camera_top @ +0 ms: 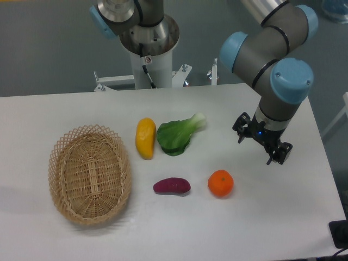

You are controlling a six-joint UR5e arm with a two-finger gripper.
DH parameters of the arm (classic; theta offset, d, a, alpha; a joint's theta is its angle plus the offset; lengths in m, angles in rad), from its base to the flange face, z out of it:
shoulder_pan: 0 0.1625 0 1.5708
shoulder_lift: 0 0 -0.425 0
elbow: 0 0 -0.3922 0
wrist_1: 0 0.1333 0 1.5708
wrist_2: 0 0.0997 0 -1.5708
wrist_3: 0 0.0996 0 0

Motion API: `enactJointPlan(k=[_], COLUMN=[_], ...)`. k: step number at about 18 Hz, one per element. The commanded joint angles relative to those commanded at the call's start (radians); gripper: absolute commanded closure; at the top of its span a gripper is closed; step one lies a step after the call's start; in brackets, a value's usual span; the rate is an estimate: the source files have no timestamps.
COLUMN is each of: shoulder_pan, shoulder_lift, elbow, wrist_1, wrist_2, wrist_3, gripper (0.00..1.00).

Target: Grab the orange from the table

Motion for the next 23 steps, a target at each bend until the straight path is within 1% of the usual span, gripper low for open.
enactJointPlan(k=[8,14,20,23], shoulder_pan=[0.002,-0.003,-0.012,-0.044], shoulder_lift=[0.0,0.0,0.018,0.002], elbow=[0.0,-0.015,-0.035,-0.043], wrist_1=[-0.005,0.003,0.0,0.003], wrist_2=[0.0,-0.003,-0.021,-0.02], wrist_3=[-0.008,-0.031,-0.159,-0.265], gripper=[0.0,0.0,0.0,0.0])
